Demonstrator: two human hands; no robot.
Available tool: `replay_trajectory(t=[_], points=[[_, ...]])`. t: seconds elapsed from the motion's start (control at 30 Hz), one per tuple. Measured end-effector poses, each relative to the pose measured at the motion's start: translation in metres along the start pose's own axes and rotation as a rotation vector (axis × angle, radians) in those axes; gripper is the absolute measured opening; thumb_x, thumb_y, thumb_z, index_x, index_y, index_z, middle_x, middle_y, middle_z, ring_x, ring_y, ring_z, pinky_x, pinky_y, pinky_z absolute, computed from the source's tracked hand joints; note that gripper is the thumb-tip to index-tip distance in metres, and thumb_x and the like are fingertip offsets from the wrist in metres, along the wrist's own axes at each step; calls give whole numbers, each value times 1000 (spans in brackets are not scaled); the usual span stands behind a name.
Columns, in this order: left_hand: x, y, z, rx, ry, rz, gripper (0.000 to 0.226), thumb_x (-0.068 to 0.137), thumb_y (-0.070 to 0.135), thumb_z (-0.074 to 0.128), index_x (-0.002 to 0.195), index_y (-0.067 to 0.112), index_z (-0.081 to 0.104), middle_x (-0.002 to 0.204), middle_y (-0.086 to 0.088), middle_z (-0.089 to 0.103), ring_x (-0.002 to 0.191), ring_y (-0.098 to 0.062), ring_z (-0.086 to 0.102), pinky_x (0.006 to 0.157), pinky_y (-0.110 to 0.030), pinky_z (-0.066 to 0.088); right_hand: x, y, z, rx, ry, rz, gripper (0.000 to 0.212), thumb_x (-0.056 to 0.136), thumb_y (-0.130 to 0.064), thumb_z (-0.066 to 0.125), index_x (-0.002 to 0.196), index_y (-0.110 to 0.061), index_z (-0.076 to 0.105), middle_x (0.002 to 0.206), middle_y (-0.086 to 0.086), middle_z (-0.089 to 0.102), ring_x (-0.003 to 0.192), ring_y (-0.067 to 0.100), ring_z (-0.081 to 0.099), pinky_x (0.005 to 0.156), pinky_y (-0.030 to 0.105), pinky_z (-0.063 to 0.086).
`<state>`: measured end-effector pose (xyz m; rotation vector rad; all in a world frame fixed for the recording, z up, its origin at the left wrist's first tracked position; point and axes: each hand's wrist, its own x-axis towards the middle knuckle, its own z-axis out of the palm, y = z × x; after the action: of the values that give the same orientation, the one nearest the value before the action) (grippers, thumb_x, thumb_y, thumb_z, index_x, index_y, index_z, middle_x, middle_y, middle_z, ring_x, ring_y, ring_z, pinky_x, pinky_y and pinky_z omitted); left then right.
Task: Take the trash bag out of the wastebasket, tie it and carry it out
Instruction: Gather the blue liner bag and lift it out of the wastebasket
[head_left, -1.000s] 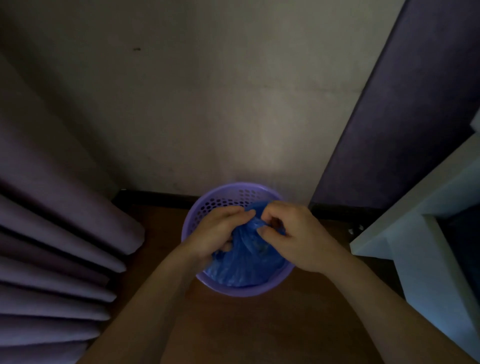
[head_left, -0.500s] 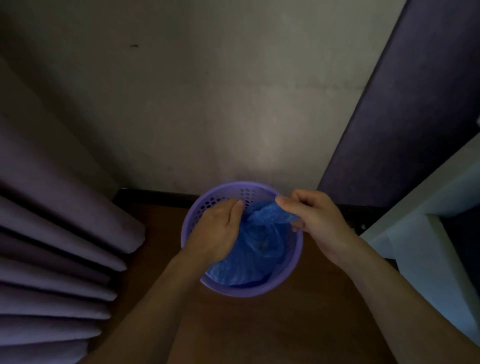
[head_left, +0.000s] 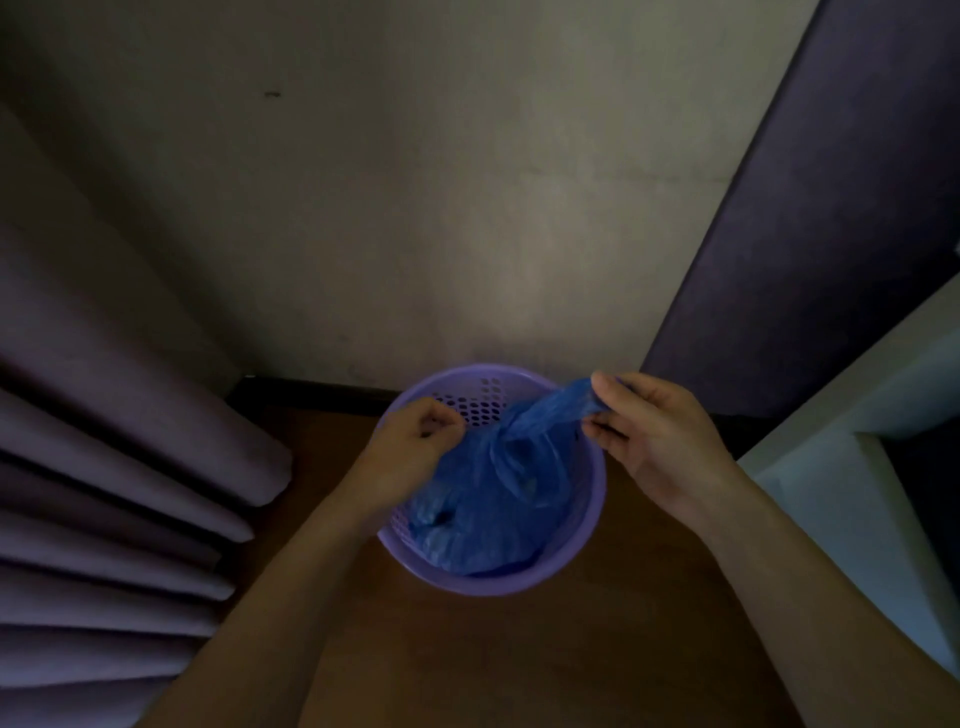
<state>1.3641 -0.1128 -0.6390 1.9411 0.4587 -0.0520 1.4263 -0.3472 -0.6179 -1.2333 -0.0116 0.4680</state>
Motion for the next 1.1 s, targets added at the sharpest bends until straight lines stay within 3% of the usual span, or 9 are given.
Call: replay_trajectory(t=[0.13, 0.3, 0.5, 0.63, 0.73, 0.83, 0.9, 1.0, 1.1], points=[[-2, 7, -2, -617, 31, -147, 8, 94, 11, 62, 88, 15, 62, 58, 6, 59, 53, -6, 59, 57, -24, 56, 5, 0, -2, 338, -8, 57, 8, 85, -24, 72, 87, -17, 75, 102, 8, 75, 104, 22, 72, 90, 34, 59], [0, 13, -7, -1049, -66, -146, 21, 95, 8, 57, 76, 17, 57, 54, 4, 37, 51, -9, 40, 79, -33, 53, 9, 0, 1, 548, 47, 76, 12, 88, -20, 65, 87, -12, 74, 96, 8, 78, 96, 22, 75, 80, 33, 62], [-1, 19, -6, -1203, -132, -121, 15, 84, 11, 64, 71, 17, 61, 63, 4, 42, 41, -5, 30, 40, -17, 37, 10, 3, 8, 565, 26, 82, 21, 85, -21, 68, 66, -16, 64, 64, -2, 57, 58, 11, 57, 60, 26, 53], [1, 16, -7, -1180, -138, -94, 13, 89, 12, 60, 77, 17, 62, 66, 3, 50, 41, -5, 30, 34, -16, 30, 8, 3, 4, 575, -35, 79, 27, 91, -28, 65, 66, -18, 56, 64, -5, 44, 58, 10, 46, 56, 24, 47], [2, 12, -6, -915, -102, -42, 24, 95, 10, 56, 75, 19, 65, 65, 1, 55, 44, -6, 35, 37, -18, 30, 7, 3, 2, 648, -106, 102, 22, 97, -24, 55, 82, -14, 67, 55, -7, 37, 45, 8, 39, 51, 22, 47], [6, 4, -11, 99, 51, 200, 18, 91, 22, 66, 72, 23, 63, 58, 4, 60, 49, -7, 48, 47, -13, 36, 9, 4, 3, 600, -153, 125, 26, 98, -19, 49, 103, -11, 73, 47, -8, 30, 40, 6, 20, 39, 17, 33], [6, 1, -14, 486, 1, 306, 26, 89, 35, 67, 68, 23, 60, 58, 5, 60, 51, -3, 52, 51, -12, 38, 10, 6, 4, 553, -138, 128, 25, 98, -22, 51, 104, -12, 73, 45, -8, 28, 42, 7, 13, 34, 17, 23], [9, -1, -21, 558, -105, 318, 41, 94, 39, 60, 57, 24, 50, 51, 6, 51, 50, -5, 50, 50, -17, 35, 12, 6, 2, 560, -112, 117, 23, 96, -28, 55, 84, -14, 68, 44, -7, 28, 42, 8, 12, 32, 18, 18], [10, 2, -24, 270, -126, 225, 44, 98, 32, 58, 56, 21, 47, 46, 10, 43, 44, -5, 39, 47, -18, 33, 13, 6, 1, 591, -85, 122, 24, 94, -29, 55, 74, -17, 60, 47, -7, 28, 43, 8, 13, 33, 19, 17]])
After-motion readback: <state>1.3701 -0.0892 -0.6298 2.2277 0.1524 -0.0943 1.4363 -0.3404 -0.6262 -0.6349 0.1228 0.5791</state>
